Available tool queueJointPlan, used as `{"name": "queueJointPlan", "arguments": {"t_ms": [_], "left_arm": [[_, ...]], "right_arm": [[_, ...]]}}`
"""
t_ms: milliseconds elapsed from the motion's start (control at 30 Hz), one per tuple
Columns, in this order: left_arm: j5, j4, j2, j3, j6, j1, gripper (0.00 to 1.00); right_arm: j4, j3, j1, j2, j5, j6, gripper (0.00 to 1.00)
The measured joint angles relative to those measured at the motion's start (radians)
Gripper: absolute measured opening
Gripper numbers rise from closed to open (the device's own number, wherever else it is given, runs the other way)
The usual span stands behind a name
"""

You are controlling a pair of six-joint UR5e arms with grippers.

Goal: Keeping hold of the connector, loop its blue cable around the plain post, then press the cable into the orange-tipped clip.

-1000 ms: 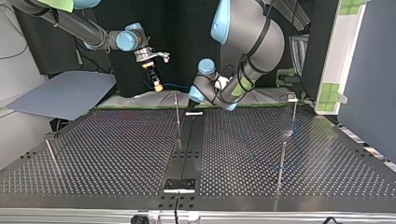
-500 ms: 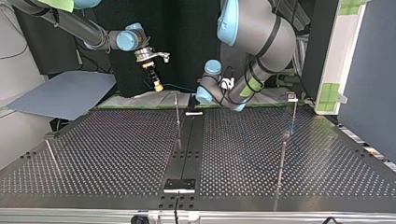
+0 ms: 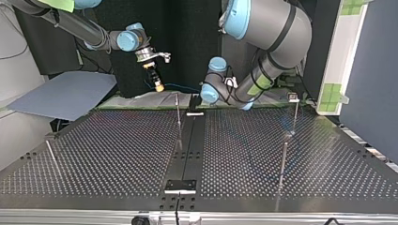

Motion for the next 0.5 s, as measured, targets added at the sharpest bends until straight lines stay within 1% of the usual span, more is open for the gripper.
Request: {"name": "queueJointPlan", "arguments": {"t_ms": [100,333,433,500], "left_arm": [[0.003,0.03,0.001,-0.03,-0.017,-0.004,1.0],[0.004,0.095,0.001,-0.089,-0.028,-0.015,1.0],[0.015,0.124,0.001,-0.099,-0.04,-0.017,1.0],[0.03,0.144,0.001,-0.103,-0.054,-0.018,1.0]], "right_arm": [[0.001,0.0,0.001,0.0,0.0,0.0,0.0],[0.003,0.0,0.005,0.0,0.0,-0.002,0.0],[0.003,-0.001,0.007,0.0,0.0,-0.002,0.0],[0.004,-0.001,0.008,0.0,0.0,-0.002,0.0]]}}
